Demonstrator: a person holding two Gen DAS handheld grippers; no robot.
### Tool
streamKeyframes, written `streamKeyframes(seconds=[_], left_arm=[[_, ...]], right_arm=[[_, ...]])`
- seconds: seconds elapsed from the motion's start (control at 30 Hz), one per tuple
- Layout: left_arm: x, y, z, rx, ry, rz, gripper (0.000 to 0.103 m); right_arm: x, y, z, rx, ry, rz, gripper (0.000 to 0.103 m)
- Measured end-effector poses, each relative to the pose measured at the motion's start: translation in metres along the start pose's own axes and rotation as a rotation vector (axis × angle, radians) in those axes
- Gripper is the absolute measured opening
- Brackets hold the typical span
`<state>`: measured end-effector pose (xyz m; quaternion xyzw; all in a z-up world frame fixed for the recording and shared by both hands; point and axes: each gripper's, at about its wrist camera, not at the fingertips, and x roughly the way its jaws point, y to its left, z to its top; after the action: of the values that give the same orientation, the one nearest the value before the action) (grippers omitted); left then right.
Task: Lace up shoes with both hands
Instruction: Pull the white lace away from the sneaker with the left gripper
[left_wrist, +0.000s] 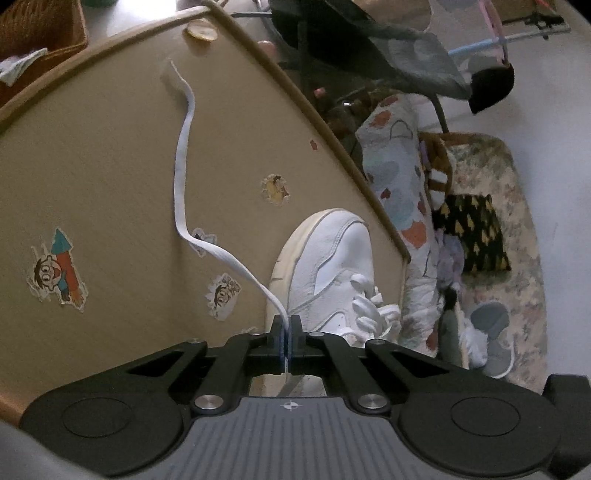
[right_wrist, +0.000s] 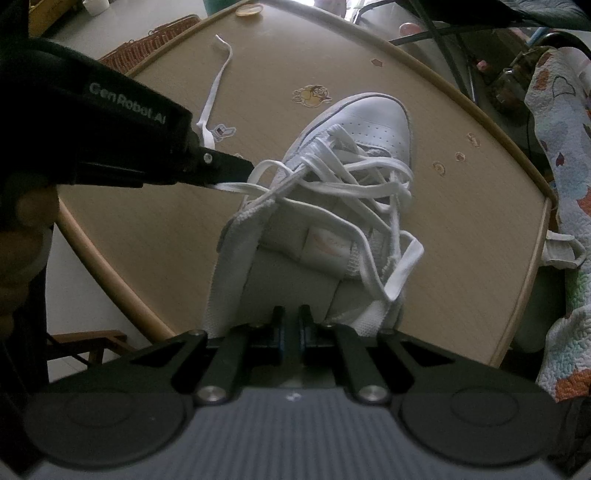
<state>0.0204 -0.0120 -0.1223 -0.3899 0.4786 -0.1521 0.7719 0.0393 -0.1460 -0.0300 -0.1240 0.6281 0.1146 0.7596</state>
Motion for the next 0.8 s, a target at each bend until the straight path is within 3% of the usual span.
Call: streamKeyframes(seconds=[0.23,0.8], left_arm=[[-0.001,0.009,0.0,-0.027,0.001,-0.013,0.001],[-0.006,0.012,-0.006,0.022,-0.025,0.027,0.001]], right_arm=[[0.001,-0.001,0.0,0.002,-0.002,-0.002,0.007],[0.002,-0.003,0.001,0.01,-0.002,-0.005,0.007]])
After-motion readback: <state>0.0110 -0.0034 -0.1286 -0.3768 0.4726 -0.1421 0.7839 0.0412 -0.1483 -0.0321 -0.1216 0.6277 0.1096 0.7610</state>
